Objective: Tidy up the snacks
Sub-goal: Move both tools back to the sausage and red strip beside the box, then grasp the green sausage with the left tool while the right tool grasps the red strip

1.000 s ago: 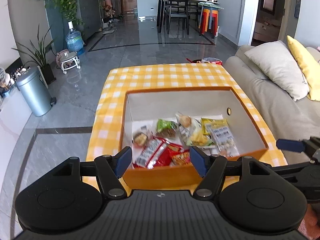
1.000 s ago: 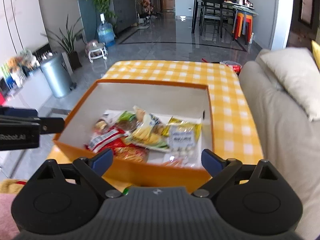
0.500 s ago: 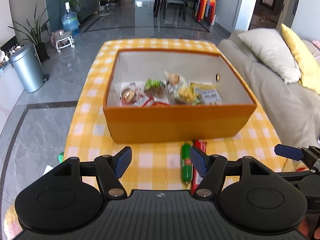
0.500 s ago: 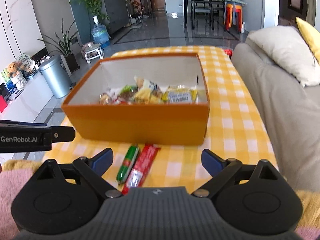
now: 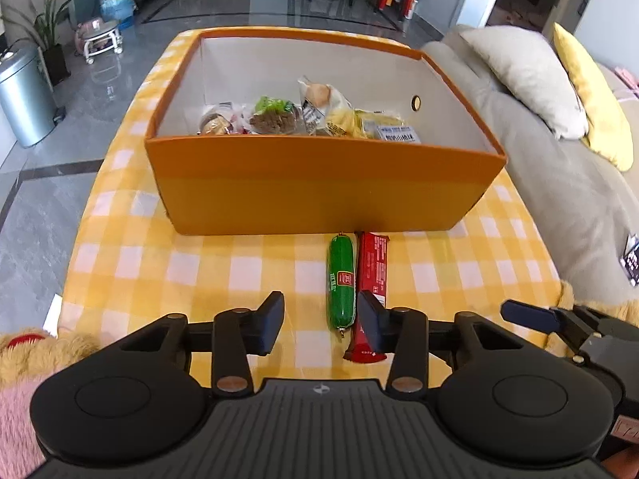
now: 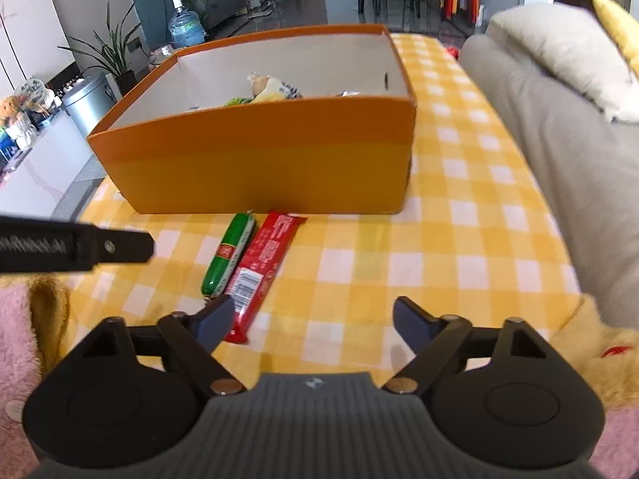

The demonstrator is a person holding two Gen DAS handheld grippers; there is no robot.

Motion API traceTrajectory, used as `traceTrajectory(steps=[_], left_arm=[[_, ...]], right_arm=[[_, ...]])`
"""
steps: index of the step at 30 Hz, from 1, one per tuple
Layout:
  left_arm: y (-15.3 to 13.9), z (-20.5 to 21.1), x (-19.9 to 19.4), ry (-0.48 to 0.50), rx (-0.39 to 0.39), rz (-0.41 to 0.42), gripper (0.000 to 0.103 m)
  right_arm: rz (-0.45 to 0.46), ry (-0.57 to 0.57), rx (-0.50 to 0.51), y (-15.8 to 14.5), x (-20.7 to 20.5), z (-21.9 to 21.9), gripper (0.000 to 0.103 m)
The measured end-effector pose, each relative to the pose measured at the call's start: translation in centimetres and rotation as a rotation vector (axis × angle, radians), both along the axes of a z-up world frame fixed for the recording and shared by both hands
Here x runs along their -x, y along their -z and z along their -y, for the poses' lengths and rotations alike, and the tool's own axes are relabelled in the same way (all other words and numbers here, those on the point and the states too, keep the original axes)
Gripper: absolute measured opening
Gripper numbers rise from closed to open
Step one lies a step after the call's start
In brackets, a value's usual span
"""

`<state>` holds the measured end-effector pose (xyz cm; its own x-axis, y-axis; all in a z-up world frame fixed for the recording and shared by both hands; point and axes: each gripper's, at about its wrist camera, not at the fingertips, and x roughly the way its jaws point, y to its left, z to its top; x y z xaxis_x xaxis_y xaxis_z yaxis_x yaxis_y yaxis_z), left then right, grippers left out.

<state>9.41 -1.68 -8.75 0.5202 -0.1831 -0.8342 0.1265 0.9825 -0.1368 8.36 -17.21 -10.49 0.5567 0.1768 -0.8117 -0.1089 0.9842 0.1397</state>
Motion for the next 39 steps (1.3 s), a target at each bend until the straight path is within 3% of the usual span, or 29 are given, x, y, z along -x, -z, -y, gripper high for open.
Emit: traceTrajectory(steps=[3,4,10,21,26,30,33,39], left_arm=[[0.3,0.0,-0.5,0.004,0.015,0.000,0.050],[0.4,-0.1,-0.6,0.000,0.031,-0.002,0.050],[0.6,-0.2,-1.4,-0.011,0.032,-0.014,0.049],[2.1,-1.4,-3.0,-0.059,0.045,-0.076,0.049],[2.7,-1.6,-3.8,-0.059,0.080,-0.097,0.049],[3.2,-1.6,-4.3,-0.058,0.081,-0.107,0.049],[3.5,-1.2,-4.7,-0.043,0.076,-0.117,0.049],[4.0,0.5,-5.6,0.009,0.079,-0.131,0.049]], right_arm=[[0.006,-0.016,-0.016,0.3,-0.6,-0.5,0.081],[0.012,-0.023,-0.024,0.3,-0.8,-0.8,0.071],[-0.005,-0.055,-0.028,1.4,-2.5,-2.9,0.043],[-0.061,-0.038,-0.057,3.9,-4.9,-4.3,0.037],[-0.068,-0.036,-0.079,4.6,-5.5,-4.3,0.038],[-0.042,-0.067,-0.039,4.7,-5.5,-5.0,0.038],[-0.036,-0.088,0.016,4.7,-5.5,-5.4,0.028],[-0.052,-0.099,0.103,4.5,-5.0,-4.0,0.022]])
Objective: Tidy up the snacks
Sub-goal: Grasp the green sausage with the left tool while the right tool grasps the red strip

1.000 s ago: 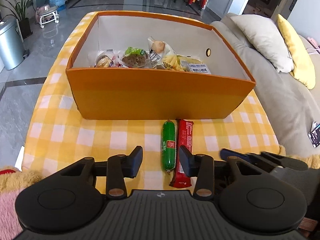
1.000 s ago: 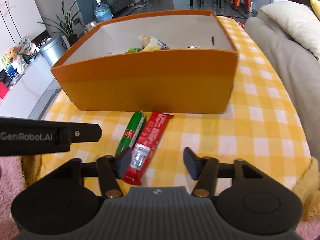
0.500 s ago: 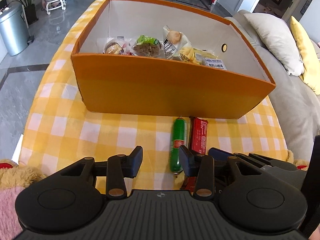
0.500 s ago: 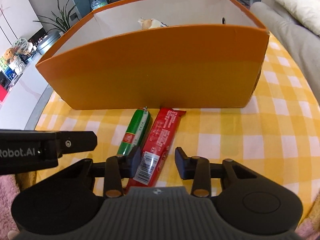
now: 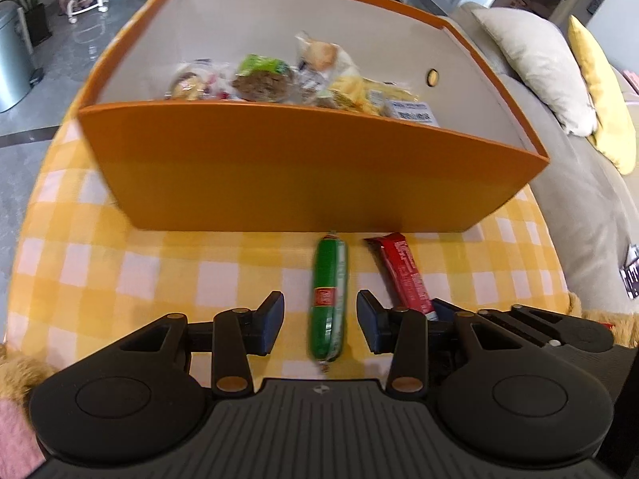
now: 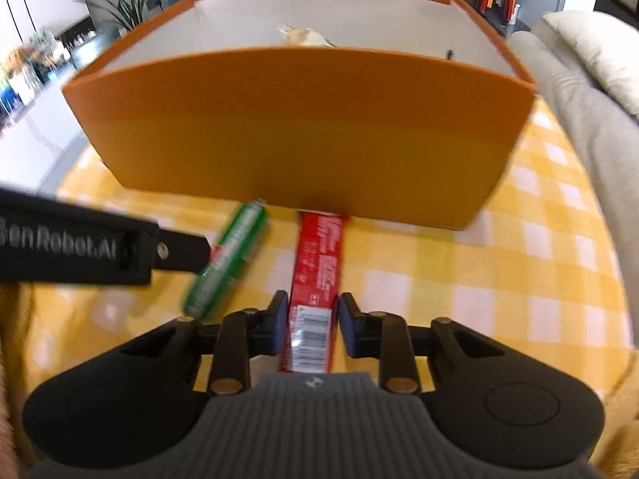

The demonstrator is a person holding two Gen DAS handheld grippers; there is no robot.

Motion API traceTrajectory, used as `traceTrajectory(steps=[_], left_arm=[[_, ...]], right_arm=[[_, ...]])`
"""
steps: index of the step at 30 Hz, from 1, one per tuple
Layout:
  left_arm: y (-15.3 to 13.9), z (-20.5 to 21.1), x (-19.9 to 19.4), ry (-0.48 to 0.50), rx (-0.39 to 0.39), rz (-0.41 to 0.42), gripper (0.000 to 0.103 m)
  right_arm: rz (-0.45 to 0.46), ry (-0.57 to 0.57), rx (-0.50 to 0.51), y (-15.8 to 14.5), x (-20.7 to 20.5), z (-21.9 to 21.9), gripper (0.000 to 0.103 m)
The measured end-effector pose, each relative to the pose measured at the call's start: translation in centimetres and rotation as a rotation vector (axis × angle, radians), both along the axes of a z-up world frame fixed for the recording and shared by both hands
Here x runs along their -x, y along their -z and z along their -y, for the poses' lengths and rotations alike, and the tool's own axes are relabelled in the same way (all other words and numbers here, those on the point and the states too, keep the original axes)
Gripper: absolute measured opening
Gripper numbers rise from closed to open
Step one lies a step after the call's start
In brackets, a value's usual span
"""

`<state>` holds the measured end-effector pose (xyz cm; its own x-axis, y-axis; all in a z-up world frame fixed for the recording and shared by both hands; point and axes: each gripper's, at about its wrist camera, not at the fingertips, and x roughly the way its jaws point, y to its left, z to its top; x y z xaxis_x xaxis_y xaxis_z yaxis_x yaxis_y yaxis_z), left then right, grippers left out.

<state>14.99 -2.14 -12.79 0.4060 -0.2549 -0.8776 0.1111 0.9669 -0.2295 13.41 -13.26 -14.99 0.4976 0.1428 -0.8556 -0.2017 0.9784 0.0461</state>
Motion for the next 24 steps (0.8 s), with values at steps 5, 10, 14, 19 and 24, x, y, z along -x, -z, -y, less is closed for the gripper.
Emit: traceTrajectory(steps=[5,10,14,19,24], left_arm=[[0.9,1.7,-1.0,0.023,-0.034,-0.015,0.049],[2.0,2.3,-1.4,0.039,-0.075,-0.020,0.048],[2.6,2.4,-1.3,0.038,-0.095,-0.005,0.046],[2.6,2.5,-1.1,0.062,-0.125,0.028,0.038],[2.7,3.1,-0.6,0.095,-0.171,0.056,0.025]], right_arm=[[0.003,0.010,0.040,0.0,0.3,1.7,0.022],[0.043,-0.036,0.040,0.3,0.1,1.6,0.026],[0.085,-0.069,0.056,0.8,-0.2,0.7,0.026],[0.094,-0.050,0.037,1.0,-0.5,1.1,0.029],[0.096,-0.049,0.037,0.9,-0.6,0.8,0.026]])
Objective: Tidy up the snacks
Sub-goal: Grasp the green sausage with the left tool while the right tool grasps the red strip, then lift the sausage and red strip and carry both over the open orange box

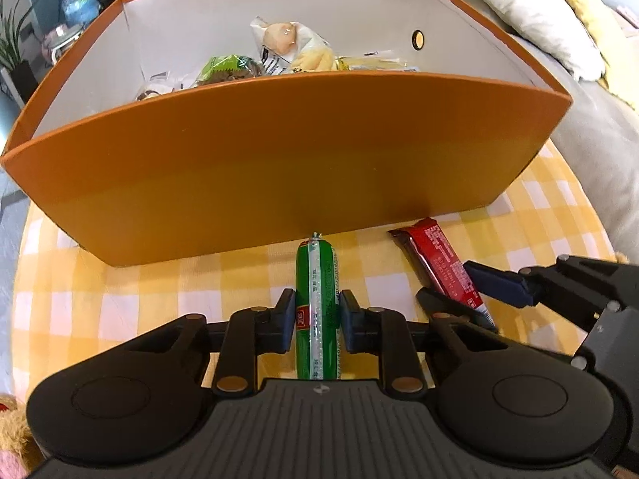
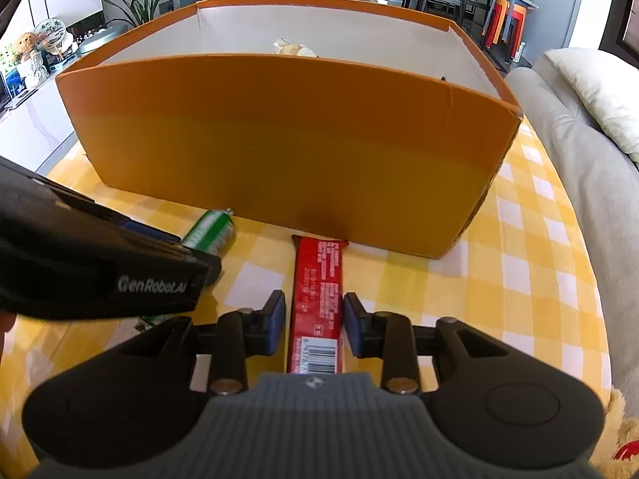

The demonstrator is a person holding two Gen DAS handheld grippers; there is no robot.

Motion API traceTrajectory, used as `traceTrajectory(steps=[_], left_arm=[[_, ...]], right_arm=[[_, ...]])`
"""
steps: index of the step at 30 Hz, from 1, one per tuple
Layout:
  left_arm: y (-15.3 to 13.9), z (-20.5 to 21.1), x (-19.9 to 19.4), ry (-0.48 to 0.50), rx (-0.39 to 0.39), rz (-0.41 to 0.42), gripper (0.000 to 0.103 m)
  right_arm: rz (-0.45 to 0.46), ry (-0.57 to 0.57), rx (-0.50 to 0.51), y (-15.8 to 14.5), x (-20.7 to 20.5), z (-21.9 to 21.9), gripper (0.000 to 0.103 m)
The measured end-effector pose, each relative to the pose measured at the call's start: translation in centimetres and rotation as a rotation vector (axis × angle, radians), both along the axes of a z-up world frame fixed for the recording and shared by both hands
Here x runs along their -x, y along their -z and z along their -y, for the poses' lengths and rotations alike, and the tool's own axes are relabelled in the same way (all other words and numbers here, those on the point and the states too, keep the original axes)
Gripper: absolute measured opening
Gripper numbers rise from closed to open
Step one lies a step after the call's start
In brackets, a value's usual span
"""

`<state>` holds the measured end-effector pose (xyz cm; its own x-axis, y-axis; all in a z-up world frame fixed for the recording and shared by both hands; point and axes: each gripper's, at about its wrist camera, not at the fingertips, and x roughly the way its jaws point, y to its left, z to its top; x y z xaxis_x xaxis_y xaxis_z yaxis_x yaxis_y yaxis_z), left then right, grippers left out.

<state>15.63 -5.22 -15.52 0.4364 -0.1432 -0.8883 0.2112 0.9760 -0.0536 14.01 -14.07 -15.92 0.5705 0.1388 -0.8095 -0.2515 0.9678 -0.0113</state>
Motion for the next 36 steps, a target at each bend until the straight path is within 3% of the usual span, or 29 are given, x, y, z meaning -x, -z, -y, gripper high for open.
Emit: traceTrajectory(steps=[2,14,20,27,36], left_arm=[[0.0,0.1,0.0,-0.001,-0.001,0.001,0.025],[-2.8,-0.4,2.0,-0.026,0.030,0.007,0.024],[-6.3,-1.3,3.5,-0.053,0.082,0.074,0.024],[-10.7,-2.4,4.7,-0.068,0.132,0.171,0.024],[-15.0,-3.1,3.6,-0.042,0.123,0.286,0.025]], right_arm=[[0.003,0.001,0.006,0.1,-0.1,0.1,0.022],[-0.005,0.010,-0.011,-1.7,0.5,0.6,0.021],[0.006,0.032,-0.039,-3.7,0.9,1.1,0.021],[0.082,0.030,-0.071,-7.3,2.2,1.1,0.021],[0.206,0.034,-0.094,-12.7,2.8,1.8,0.022]])
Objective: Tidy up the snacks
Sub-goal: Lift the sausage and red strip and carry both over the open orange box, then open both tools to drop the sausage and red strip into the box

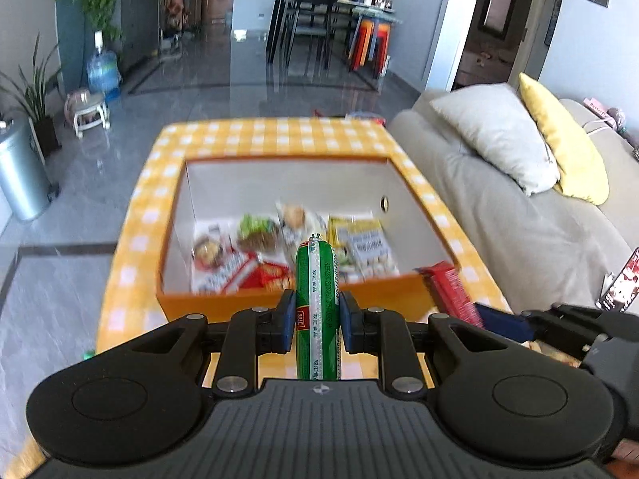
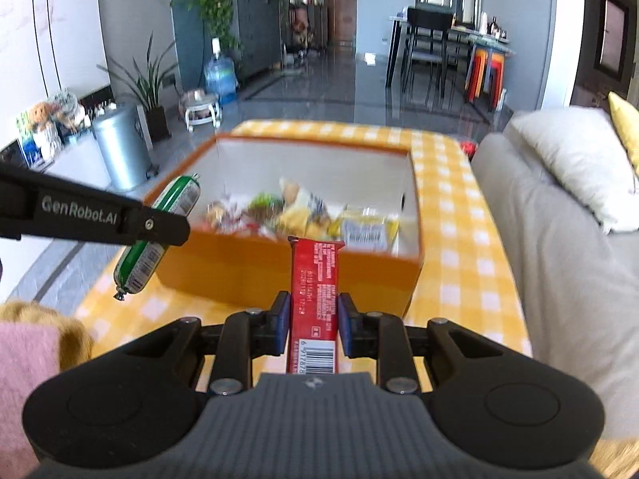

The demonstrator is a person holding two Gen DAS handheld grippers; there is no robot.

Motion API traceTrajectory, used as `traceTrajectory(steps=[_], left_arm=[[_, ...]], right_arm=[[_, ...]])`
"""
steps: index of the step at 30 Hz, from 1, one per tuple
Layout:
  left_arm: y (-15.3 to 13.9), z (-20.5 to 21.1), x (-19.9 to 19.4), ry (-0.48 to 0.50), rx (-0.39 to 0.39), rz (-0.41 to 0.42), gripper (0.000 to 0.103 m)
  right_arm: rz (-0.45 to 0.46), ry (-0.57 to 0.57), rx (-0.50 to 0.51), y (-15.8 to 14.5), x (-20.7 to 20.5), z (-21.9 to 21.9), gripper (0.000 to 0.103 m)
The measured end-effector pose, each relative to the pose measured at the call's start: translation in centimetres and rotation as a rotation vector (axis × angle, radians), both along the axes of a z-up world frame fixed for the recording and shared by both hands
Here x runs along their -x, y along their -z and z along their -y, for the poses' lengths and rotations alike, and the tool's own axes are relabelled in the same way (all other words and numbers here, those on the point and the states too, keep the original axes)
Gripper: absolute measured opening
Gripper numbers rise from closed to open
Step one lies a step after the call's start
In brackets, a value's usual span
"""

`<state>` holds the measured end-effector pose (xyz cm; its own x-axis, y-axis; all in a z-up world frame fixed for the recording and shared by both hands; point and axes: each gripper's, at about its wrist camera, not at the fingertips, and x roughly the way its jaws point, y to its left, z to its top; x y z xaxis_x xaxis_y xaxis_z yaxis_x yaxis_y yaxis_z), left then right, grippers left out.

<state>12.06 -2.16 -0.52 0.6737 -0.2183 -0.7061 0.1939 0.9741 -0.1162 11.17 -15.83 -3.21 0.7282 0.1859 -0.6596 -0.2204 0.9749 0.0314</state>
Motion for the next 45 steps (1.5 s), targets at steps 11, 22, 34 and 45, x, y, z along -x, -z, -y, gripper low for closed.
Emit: traceTrajectory(steps=[11,22,34,45], left_arm=[[-3.9,-0.7,-4.7,0.021,-0.027,0.078,0.025],[-2.0,-1.0,-11.7,0.043,-0.061,-0.046,0.025],[6.9,-0.1,-15.2,0.087,-0.184,-0.286,0.025],[9.5,0.4,-17.0,0.093,-0.203,-0.326,0.025]], right_arm=[[0.076,-0.042,-0.047,-6.2,-5.6,1.2,0.022],[-0.034,-0.079,-0.035,-6.8,-15.4,1.1,0.022],[-0.299,-0.134,0.191,3.4,-20.6,-1.3,0.022],[-0.466,-0.118,0.063,6.7,-22.8,-1.1,0.022]])
